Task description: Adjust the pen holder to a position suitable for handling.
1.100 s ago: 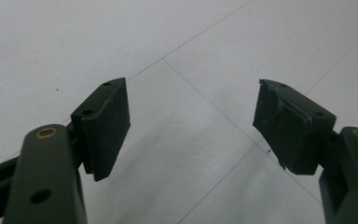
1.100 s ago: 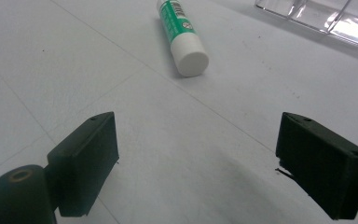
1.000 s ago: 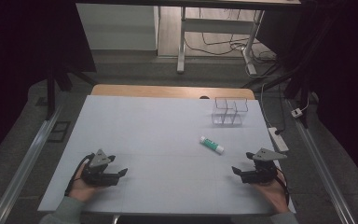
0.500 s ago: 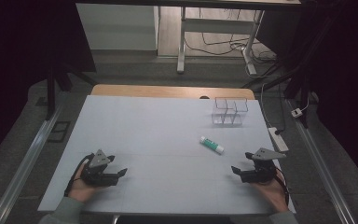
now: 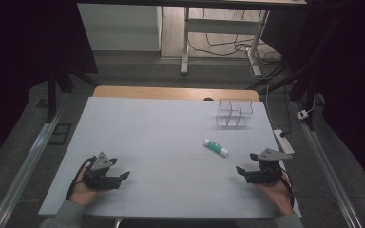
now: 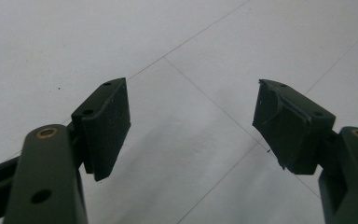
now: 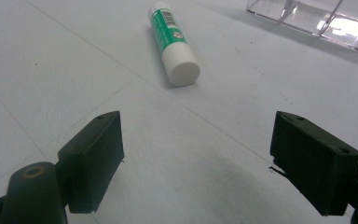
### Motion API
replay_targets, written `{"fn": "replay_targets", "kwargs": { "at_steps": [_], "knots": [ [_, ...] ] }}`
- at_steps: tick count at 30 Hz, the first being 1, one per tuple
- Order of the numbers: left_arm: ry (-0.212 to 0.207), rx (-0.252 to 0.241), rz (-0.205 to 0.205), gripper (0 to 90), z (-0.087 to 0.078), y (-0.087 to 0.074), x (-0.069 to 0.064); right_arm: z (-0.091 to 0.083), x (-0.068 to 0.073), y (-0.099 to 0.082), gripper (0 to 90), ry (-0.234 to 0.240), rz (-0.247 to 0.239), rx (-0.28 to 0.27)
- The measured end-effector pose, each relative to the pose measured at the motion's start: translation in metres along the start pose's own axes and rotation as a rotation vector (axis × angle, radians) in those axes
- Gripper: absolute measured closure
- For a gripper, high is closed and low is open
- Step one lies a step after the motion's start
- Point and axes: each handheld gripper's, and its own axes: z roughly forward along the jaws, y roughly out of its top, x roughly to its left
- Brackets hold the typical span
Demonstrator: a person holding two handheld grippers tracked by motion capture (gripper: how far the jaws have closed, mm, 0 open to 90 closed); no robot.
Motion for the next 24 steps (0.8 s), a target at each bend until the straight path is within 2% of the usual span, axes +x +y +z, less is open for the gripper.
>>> {"fn": "replay_targets", "kwargs": {
  "at_steps": [8, 14, 20, 24],
  "knots": [
    [-0.003, 0.007, 0.006, 27.0, 0.002, 0.001, 0.001, 0.0, 0.001, 0.009, 18.7, -0.005, -0.001, -0.009],
    [-0.015, -0.006, -0.018, 27.1, 0.0, 0.0, 0.003, 0.008, 0.0, 0.018, 19.9, -0.012, -0.001, -0.007],
    [-0.015, -0.005, -0.012, 27.1, 0.0, 0.0, 0.002, 0.015, -0.007, 0.027, 20.8, -0.029, 0.011, 0.004],
    [-0.024, -0.01, -0.024, 27.0, 0.0, -0.001, 0.003, 0.018, -0.012, 0.031, 21.7, -0.046, 0.03, 0.003]
  ]
}}
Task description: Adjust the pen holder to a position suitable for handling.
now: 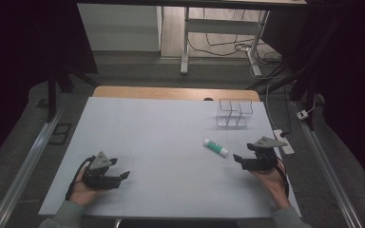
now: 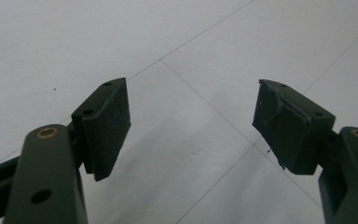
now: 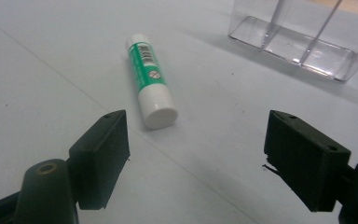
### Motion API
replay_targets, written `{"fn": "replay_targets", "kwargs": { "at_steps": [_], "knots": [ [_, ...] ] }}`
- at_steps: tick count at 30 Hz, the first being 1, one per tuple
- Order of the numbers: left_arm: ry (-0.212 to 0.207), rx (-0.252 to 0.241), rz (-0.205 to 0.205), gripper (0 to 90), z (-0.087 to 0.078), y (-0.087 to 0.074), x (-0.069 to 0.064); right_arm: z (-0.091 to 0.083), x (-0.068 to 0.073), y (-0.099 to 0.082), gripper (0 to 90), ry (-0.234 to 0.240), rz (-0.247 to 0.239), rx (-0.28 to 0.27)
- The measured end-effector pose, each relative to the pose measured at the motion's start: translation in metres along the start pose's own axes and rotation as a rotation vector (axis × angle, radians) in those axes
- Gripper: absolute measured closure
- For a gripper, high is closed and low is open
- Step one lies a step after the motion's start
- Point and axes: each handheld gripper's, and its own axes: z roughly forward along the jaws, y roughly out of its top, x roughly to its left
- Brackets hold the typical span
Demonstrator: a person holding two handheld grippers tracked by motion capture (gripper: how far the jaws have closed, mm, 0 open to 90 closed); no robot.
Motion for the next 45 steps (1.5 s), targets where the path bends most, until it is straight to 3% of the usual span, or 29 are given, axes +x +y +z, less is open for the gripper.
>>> {"fn": "replay_targets", "kwargs": {
  "at_steps": [19, 30, 36, 45],
  "knots": [
    [0.011, 0.015, 0.006, 26.9, 0.001, -0.002, 0.001, 0.009, -0.022, 0.011, 26.6, -0.043, 0.042, 0.016],
    [0.027, 0.029, 0.015, 26.9, 0.003, -0.003, 0.0, 0.014, -0.035, 0.015, 36.4, -0.079, 0.058, 0.012],
    [0.027, 0.029, 0.016, 26.8, 0.002, -0.003, 0.001, 0.017, -0.043, 0.019, 51.8, -0.122, 0.057, 0.0],
    [0.033, 0.033, 0.026, 26.8, 0.003, -0.003, 0.0, 0.027, -0.055, 0.022, 86.2, -0.185, 0.048, 0.031]
  ]
}}
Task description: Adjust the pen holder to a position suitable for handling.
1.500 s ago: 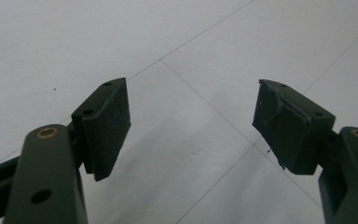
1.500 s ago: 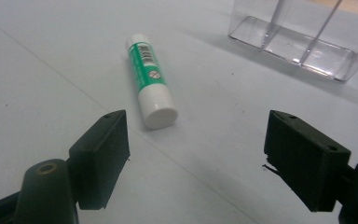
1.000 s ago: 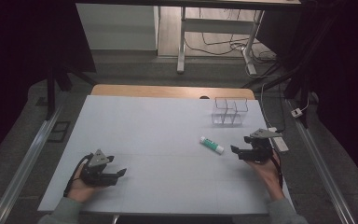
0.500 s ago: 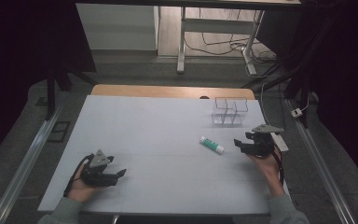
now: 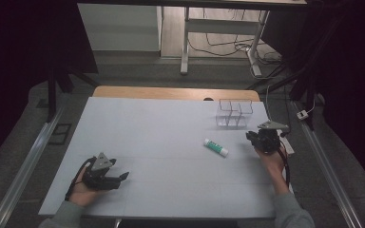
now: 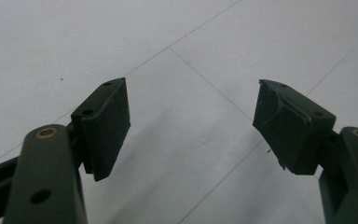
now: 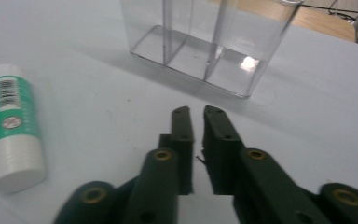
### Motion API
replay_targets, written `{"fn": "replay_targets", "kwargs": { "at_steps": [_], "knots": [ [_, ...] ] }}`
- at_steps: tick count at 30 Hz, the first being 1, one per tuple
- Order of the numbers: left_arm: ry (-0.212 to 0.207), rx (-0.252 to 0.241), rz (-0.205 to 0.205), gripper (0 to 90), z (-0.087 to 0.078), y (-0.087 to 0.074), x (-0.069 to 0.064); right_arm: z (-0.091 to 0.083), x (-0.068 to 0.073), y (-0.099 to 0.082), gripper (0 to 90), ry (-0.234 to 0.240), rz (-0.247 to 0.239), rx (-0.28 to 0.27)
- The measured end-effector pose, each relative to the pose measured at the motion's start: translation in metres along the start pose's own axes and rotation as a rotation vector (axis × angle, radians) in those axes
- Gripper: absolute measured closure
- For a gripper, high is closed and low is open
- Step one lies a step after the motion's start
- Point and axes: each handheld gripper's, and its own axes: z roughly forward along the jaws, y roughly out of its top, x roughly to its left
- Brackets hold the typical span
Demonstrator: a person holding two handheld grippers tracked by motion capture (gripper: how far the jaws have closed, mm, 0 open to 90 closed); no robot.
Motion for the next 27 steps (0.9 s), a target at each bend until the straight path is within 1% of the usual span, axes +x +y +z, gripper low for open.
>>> {"fn": "replay_targets", "kwargs": {
  "at_steps": [1, 2, 4, 5, 6, 8, 12, 14, 17, 20, 22, 23, 24, 25, 27],
  "knots": [
    [0.0, 0.0, 0.0, 26.8, 0.0, 0.0, 0.0, 0.001, -0.002, 0.001, 89.1, -0.004, 0.0, 0.007],
    [0.0, 0.001, 0.0, 26.8, 0.0, 0.0, 0.0, 0.002, -0.003, 0.001, 89.5, -0.006, 0.001, 0.003],
    [0.0, 0.0, 0.0, 26.8, 0.0, 0.0, 0.0, 0.004, -0.004, 0.002, 89.5, -0.01, 0.003, 0.001],
    [0.0, 0.0, 0.0, 26.8, 0.0, 0.0, 0.0, 0.005, -0.006, 0.002, 89.5, -0.011, 0.006, 0.009],
    [0.001, 0.0, 0.0, 26.8, 0.0, 0.0, 0.0, 0.008, -0.009, 0.004, 89.5, -0.016, 0.016, 0.012],
    [0.001, -0.001, 0.001, 26.8, 0.0, 0.0, 0.0, 0.01, -0.013, 0.006, 89.5, -0.021, 0.02, 0.016],
    [0.001, 0.001, 0.003, 26.8, 0.0, 0.0, 0.0, 0.014, -0.018, 0.008, 89.6, -0.034, 0.035, 0.01],
    [0.001, 0.002, 0.004, 26.9, 0.001, 0.0, 0.0, 0.019, -0.024, 0.01, 89.5, -0.044, 0.043, 0.018],
    [0.002, 0.002, 0.004, 26.9, 0.001, 0.0, 0.0, 0.022, -0.03, 0.012, 89.6, -0.05, 0.051, 0.013],
    [0.004, 0.004, 0.01, 26.9, 0.001, 0.001, -0.001, 0.023, -0.038, 0.015, 89.5, -0.053, 0.071, 0.003],
    [0.006, 0.002, 0.008, 26.9, 0.002, 0.001, -0.001, 0.024, -0.042, 0.017, 89.5, -0.056, 0.077, -0.003],
    [0.009, 0.006, 0.014, 26.9, 0.002, 0.003, -0.001, 0.025, -0.044, 0.018, 89.5, -0.06, 0.077, -0.005],
    [0.009, 0.006, 0.014, 26.9, 0.002, 0.003, -0.001, 0.025, -0.044, 0.018, 89.5, -0.06, 0.077, -0.005],
    [0.009, 0.002, 0.011, 26.9, 0.002, 0.004, -0.001, 0.027, -0.048, 0.02, 89.5, -0.062, 0.089, -0.013],
    [0.01, 0.002, 0.013, 26.9, 0.002, 0.004, -0.001, 0.029, -0.051, 0.022, 89.5, -0.066, 0.091, -0.013]
  ]
}}
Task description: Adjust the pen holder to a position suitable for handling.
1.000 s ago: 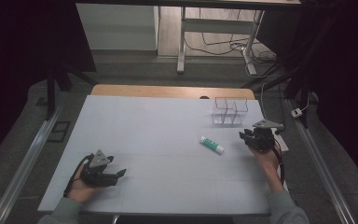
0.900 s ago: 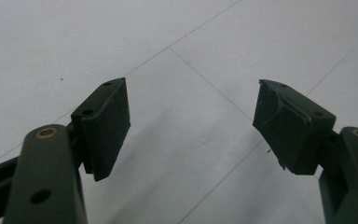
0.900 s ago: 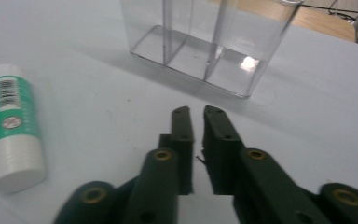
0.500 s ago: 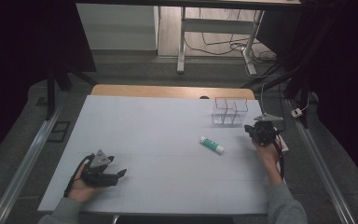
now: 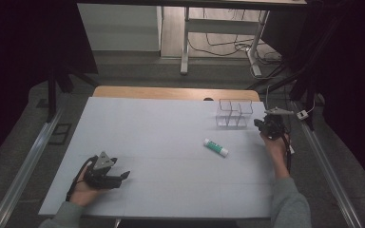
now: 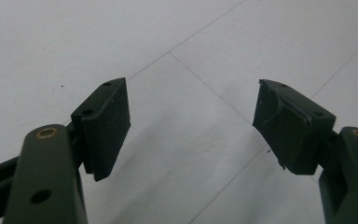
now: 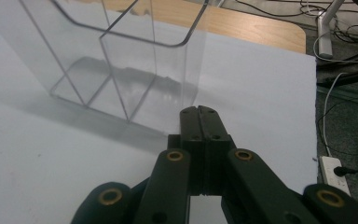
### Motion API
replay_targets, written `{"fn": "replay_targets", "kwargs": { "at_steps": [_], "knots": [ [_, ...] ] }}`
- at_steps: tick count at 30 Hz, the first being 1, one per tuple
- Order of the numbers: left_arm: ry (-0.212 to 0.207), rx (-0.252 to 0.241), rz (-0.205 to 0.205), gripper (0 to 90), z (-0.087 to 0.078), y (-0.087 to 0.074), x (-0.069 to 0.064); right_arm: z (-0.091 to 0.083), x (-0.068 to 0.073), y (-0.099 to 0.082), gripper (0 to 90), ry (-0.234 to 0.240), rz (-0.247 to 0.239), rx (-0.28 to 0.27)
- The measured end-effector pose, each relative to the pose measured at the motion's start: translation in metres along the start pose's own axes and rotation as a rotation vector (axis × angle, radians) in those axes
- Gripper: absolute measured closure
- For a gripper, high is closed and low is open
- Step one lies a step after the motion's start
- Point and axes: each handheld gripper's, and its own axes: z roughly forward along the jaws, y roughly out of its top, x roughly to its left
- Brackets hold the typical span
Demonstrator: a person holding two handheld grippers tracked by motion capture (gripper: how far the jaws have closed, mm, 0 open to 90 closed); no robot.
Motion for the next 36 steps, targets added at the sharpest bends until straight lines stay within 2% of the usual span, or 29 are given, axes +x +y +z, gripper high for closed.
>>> {"fn": "replay_targets", "kwargs": {
  "at_steps": [5, 8, 15, 19, 24, 27, 28, 34, 36],
  "knots": [
    [-0.003, 0.0, -0.002, 26.8, 0.0, 0.0, 0.0, 0.005, -0.001, 0.004, 89.5, 0.001, -0.003, -0.006],
    [-0.011, 0.006, 0.015, 26.8, 0.001, 0.0, -0.001, 0.012, -0.002, 0.013, 89.5, -0.01, -0.027, 0.01],
    [-0.013, 0.002, 0.011, 26.8, 0.001, -0.002, 0.0, 0.023, -0.006, 0.022, 89.5, -0.025, -0.039, 0.026],
    [-0.013, 0.004, 0.011, 26.8, 0.001, -0.002, 0.001, 0.028, -0.009, 0.02, 89.6, -0.016, -0.03, 0.029],
    [-0.013, 0.006, 0.014, 26.8, 0.002, -0.002, 0.001, 0.032, -0.013, 0.017, 89.5, 0.026, -0.025, 0.024],
    [-0.013, 0.006, 0.014, 26.8, 0.002, -0.002, 0.001, 0.033, -0.014, 0.017, 89.5, 0.036, -0.021, 0.02],
    [-0.012, 0.007, 0.013, 26.8, 0.002, -0.002, 0.001, 0.033, -0.014, 0.018, 89.5, 0.051, -0.026, 0.014],
    [-0.014, 0.01, 0.014, 26.7, 0.002, -0.003, 0.002, 0.034, -0.013, 0.021, 89.6, 0.047, -0.045, 0.019],
    [-0.015, 0.011, 0.018, 26.7, 0.002, -0.003, 0.002, 0.034, -0.011, 0.022, 89.6, 0.061, -0.062, 0.016]
  ]
}}
